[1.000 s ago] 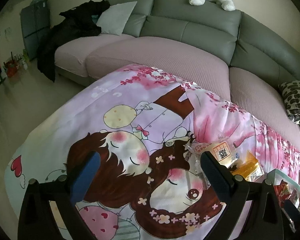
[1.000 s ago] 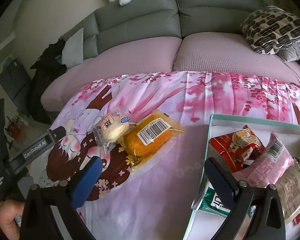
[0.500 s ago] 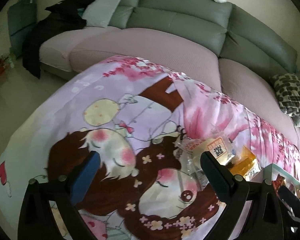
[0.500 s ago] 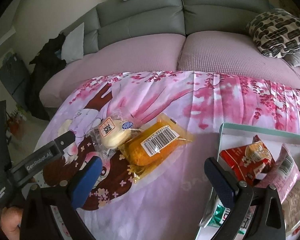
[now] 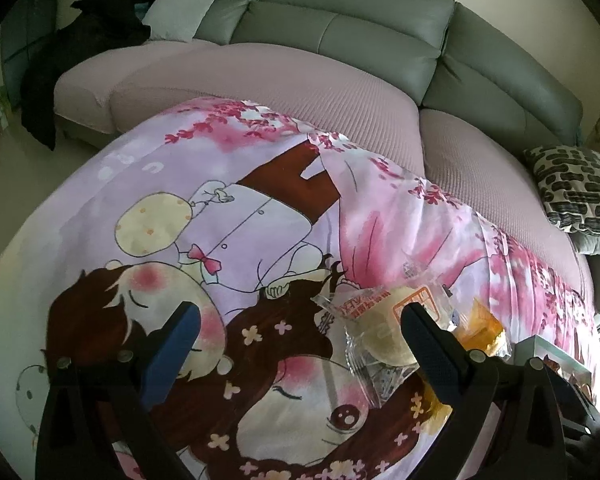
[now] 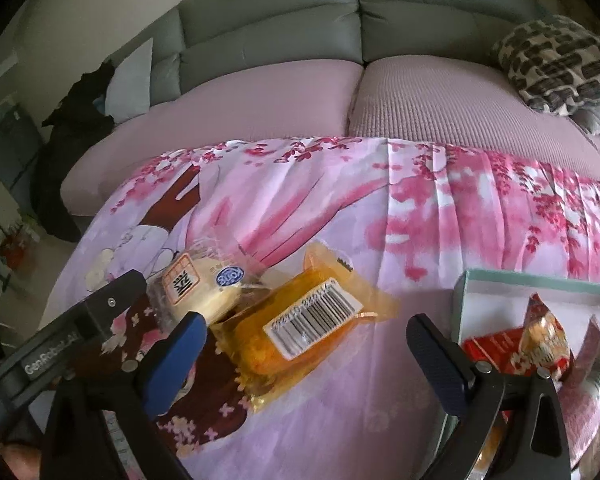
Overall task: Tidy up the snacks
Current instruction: 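Grasp the round bun with the left tool while the right tool grasps the orange cake pack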
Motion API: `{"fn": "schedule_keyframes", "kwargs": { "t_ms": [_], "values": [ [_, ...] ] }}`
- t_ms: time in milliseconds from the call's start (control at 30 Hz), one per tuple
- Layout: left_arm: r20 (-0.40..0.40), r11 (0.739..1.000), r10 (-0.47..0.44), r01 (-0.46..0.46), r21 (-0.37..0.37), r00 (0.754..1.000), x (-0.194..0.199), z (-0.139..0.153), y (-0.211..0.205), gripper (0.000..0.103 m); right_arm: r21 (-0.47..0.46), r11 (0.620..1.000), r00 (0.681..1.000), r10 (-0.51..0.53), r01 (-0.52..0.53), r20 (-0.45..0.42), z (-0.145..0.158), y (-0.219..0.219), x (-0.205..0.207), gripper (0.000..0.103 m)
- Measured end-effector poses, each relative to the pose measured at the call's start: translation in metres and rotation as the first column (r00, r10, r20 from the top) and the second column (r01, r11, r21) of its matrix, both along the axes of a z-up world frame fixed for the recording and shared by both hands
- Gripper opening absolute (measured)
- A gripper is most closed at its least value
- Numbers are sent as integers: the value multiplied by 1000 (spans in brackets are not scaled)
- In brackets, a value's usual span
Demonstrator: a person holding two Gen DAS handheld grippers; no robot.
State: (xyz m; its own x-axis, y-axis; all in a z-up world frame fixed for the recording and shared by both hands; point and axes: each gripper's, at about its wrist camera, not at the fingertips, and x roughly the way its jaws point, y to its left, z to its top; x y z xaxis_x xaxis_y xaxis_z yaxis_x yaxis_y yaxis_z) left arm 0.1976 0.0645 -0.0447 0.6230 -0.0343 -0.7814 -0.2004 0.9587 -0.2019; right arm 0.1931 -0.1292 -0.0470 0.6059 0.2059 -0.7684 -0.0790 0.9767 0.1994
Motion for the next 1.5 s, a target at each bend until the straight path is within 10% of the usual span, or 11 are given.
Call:
{"fn": "schedule_keyframes", "kwargs": {
  "t_ms": [633,1200,1500],
  "values": [
    [-3,999,-41,41,-25,999,15,-7,-16,100,-52,999,999,-2,0,-43,-17,0,8,94],
    [-69,975,-52,36,-219,996,29,-36,-27,100,-1,1000,998,3,-3,-55,-20,-4,4,93],
    [-45,949,-104,85,-304,994,28,-35,-28,59,50,999,996,22,-18,-86,-26,0,3,93]
  ]
}}
